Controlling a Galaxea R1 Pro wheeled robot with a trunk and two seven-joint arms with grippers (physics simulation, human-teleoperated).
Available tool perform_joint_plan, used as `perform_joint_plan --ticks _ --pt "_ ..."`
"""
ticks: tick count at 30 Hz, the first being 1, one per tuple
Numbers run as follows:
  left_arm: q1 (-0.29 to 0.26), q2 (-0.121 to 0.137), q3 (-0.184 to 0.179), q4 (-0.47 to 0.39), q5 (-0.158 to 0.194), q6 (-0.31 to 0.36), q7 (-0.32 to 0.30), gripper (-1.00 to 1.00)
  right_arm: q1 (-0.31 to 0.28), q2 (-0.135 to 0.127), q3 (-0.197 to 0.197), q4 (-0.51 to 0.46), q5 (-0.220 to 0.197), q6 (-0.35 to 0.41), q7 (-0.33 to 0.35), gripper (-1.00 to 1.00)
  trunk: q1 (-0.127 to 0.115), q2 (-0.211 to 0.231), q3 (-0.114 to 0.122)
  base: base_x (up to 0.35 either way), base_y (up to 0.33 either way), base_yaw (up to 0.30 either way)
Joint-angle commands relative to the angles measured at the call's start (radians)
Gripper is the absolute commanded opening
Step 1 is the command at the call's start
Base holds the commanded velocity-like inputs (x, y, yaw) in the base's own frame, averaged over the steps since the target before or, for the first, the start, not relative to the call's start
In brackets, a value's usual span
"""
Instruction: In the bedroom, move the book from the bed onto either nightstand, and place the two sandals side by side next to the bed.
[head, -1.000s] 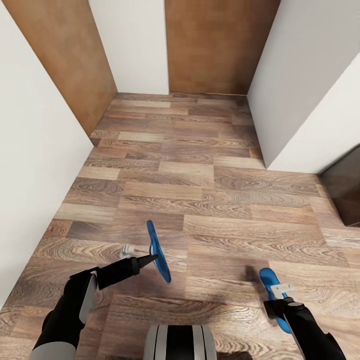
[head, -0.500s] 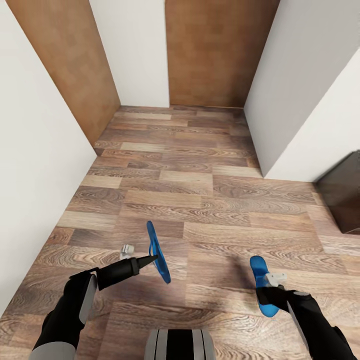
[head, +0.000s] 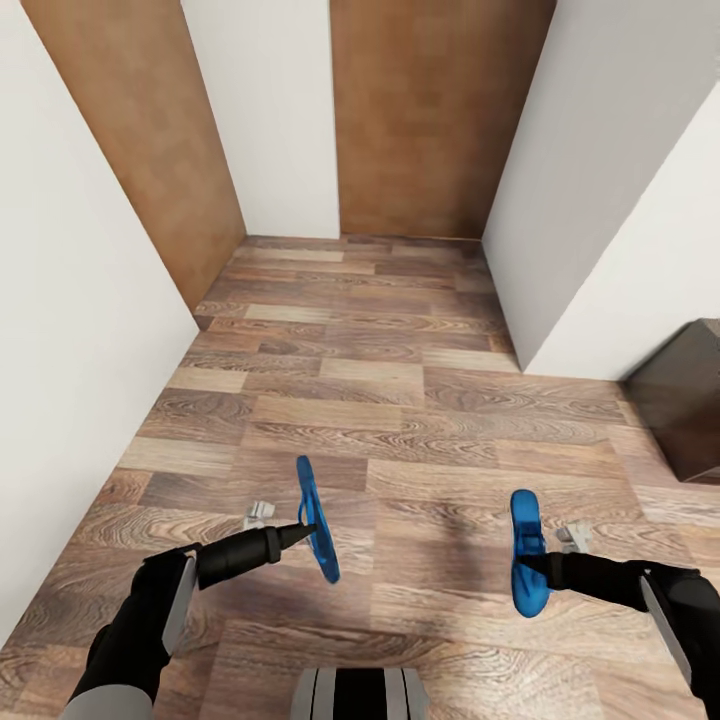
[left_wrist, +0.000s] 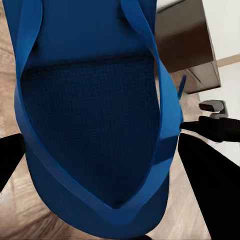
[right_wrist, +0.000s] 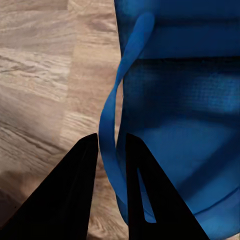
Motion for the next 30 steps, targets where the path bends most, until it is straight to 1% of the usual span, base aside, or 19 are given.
perform_joint_plan --ticks 1,2,3,4,5,6,7,9,11,13,16,18,22,27,28,29,30 --pt "0.000 0.000 0.004 0.012 -0.009 0.001 -0.005 -1.00 0.000 -0.022 -0.017 0.004 -0.016 0.011 0.031 -1.00 -0.001 0.000 0.003 0.000 0.000 0.000" --pt "0.000 0.003 0.005 0.035 -0.012 -0.007 -0.005 -1.00 0.001 -0.035 -0.042 0.008 -0.035 0.011 0.057 -1.00 -0.001 0.000 0.007 0.000 0.000 0.000" --pt "0.000 0.008 0.006 0.058 -0.014 -0.018 -0.006 -1.00 0.001 -0.040 -0.061 0.014 -0.046 0.012 0.074 -1.00 -0.001 0.000 0.011 0.000 0.000 0.000" --pt "0.001 0.013 0.007 0.072 -0.014 -0.025 -0.006 -1.00 0.002 -0.041 -0.072 0.020 -0.050 0.011 0.083 -1.00 -0.002 0.001 0.015 0.000 0.000 0.000" --pt "0.001 0.035 0.008 0.117 -0.013 -0.050 -0.007 -1.00 0.002 -0.045 -0.105 0.049 -0.058 0.010 0.109 -1.00 -0.002 0.001 0.019 0.000 0.000 0.000" --pt "0.002 0.043 0.009 0.130 -0.012 -0.059 -0.009 -1.00 0.003 -0.046 -0.116 0.062 -0.060 0.009 0.118 -1.00 -0.003 0.001 0.023 0.000 0.000 0.000" --pt "0.002 0.057 0.009 0.152 -0.010 -0.075 -0.011 -1.00 0.004 -0.047 -0.137 0.088 -0.063 0.008 0.141 -1.00 -0.003 0.001 0.027 0.000 0.000 0.000" --pt "0.002 0.073 0.011 0.176 -0.007 -0.095 -0.016 -1.00 0.004 -0.049 -0.166 0.140 -0.065 0.006 0.185 -1.00 -0.004 0.002 0.034 0.000 0.000 0.000" --pt "0.002 0.081 0.012 0.188 -0.007 -0.104 -0.016 -1.00 0.005 -0.049 -0.177 0.177 -0.066 0.003 0.208 -1.00 -0.005 0.002 0.042 0.000 0.000 0.000" --pt "0.002 0.088 0.014 0.192 -0.006 -0.108 -0.017 -1.00 0.006 -0.049 -0.180 0.199 -0.066 0.001 0.215 -1.00 -0.006 0.003 0.050 0.000 0.000 0.000" --pt "0.002 0.109 0.025 0.195 -0.006 -0.111 -0.018 -1.00 0.008 -0.048 -0.181 0.257 -0.065 -0.002 0.221 -1.00 -0.007 0.004 0.061 0.000 0.000 0.000" --pt "0.002 0.115 0.033 0.196 -0.006 -0.113 -0.017 -1.00 0.009 -0.048 -0.181 0.286 -0.065 -0.003 0.223 -1.00 -0.008 0.004 0.069 0.000 0.000 0.000" --pt "0.002 0.119 0.038 0.197 -0.006 -0.114 -0.017 -1.00 0.011 -0.047 -0.180 0.303 -0.060 -0.004 0.223 -1.00 -0.010 0.005 0.085 0.000 0.000 0.000" --pt "0.017 0.125 0.039 0.200 -0.008 -0.121 -0.017 -1.00 0.011 -0.046 -0.180 0.308 -0.060 -0.060 0.224 -1.00 -0.012 0.006 0.104 0.000 0.000 0.000" --pt "0.028 0.140 0.039 0.218 -0.009 -0.139 -0.017 -1.00 0.011 -0.046 -0.180 0.308 -0.061 -0.080 0.225 -1.00 -0.013 0.006 0.108 0.000 0.000 0.000" --pt "0.030 0.148 0.039 0.229 -0.008 -0.149 -0.017 -1.00 0.011 -0.046 -0.180 0.308 -0.062 -0.084 0.225 -1.00 -0.013 0.007 0.112 0.000 0.000 0.000" --pt "0.034 0.162 0.040 0.255 -0.006 -0.171 -0.018 -1.00 0.011 -0.047 -0.180 0.309 -0.062 -0.091 0.225 -1.00 -0.014 0.007 0.115 0.000 0.000 0.000"
